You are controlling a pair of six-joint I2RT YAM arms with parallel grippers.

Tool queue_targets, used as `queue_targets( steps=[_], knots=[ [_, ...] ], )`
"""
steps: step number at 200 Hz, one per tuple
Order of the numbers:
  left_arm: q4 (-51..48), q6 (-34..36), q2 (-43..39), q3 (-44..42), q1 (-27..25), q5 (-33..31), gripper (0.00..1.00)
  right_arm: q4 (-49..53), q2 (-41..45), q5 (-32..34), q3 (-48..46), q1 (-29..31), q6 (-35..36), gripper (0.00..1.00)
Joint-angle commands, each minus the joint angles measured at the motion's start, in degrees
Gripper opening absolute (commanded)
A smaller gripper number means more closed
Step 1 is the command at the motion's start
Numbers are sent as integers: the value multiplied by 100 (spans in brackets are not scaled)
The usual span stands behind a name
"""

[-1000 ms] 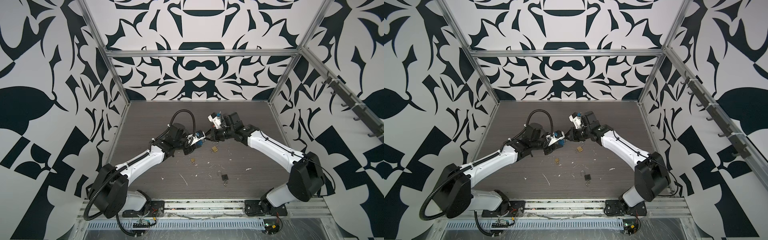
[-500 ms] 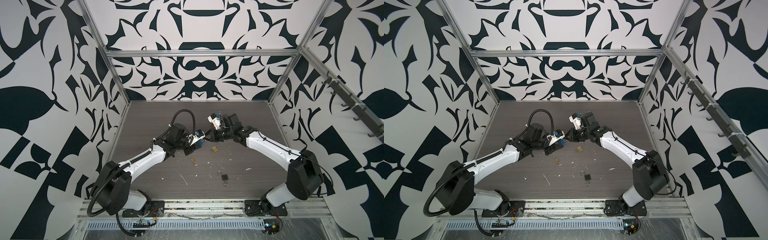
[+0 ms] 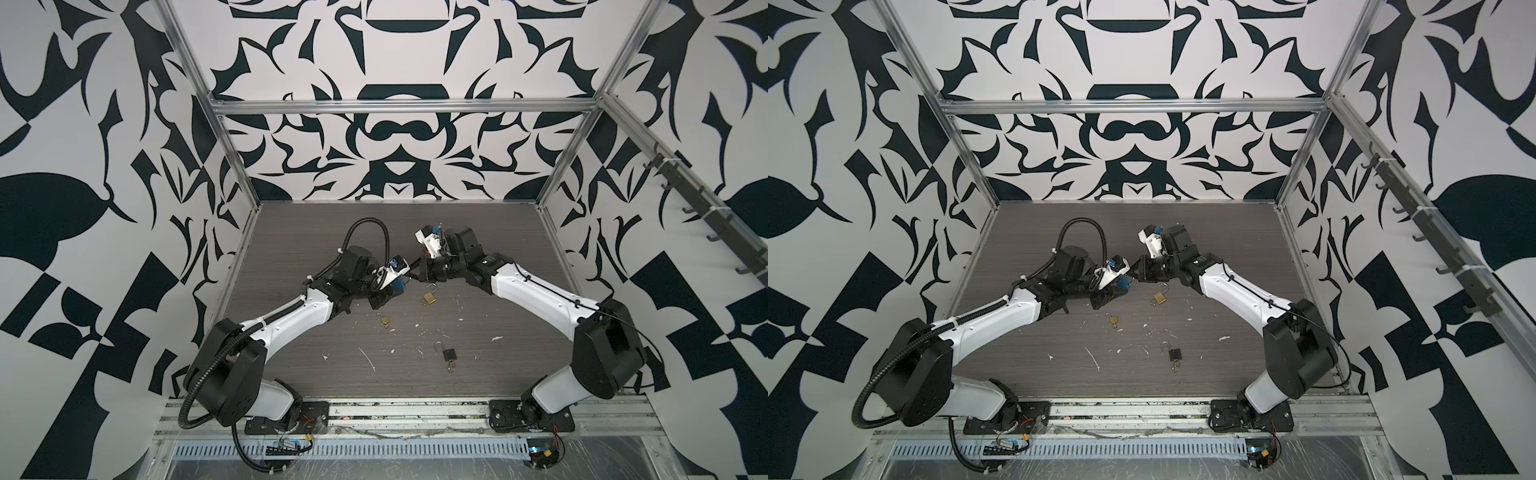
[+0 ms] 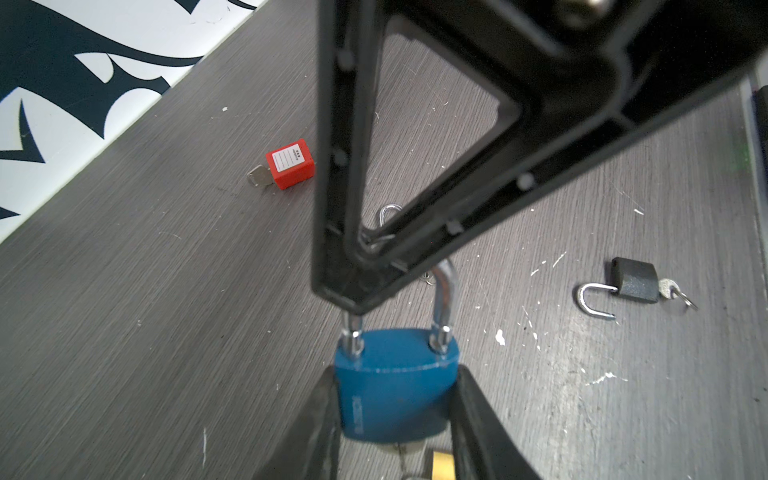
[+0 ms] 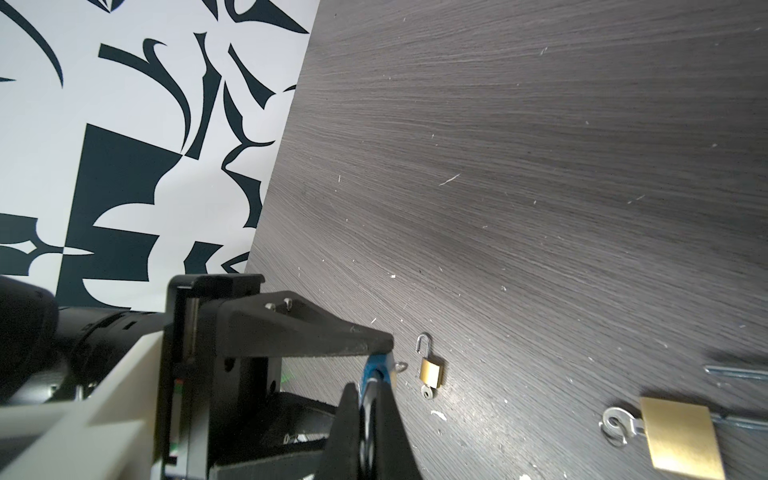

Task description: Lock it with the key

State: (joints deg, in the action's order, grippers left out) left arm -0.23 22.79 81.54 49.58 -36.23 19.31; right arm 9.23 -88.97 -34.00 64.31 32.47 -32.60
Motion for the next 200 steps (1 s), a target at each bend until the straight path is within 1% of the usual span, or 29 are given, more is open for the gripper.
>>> queue_targets(
  steps=[1,23,50,92,149,200],
  knots=[
    [2043,-193,-169,606,-69,495,0,413,-226,-722,-193,441,132,0],
    [2204,-279,-191,575,-47,528,0,370,-271,-727,-252,445,131,0],
    [2382,-497,-202,544,65,745,0,326,-310,-744,-304,453,181,0],
    [2563,-591,-199,532,133,898,0,127,-389,-866,-435,497,172,0],
    [2668,-582,-183,589,142,890,0,-56,-567,-993,-547,629,132,0],
    [2939,-664,-117,546,202,750,0,-143,-629,-992,-617,698,81,0]
  ],
)
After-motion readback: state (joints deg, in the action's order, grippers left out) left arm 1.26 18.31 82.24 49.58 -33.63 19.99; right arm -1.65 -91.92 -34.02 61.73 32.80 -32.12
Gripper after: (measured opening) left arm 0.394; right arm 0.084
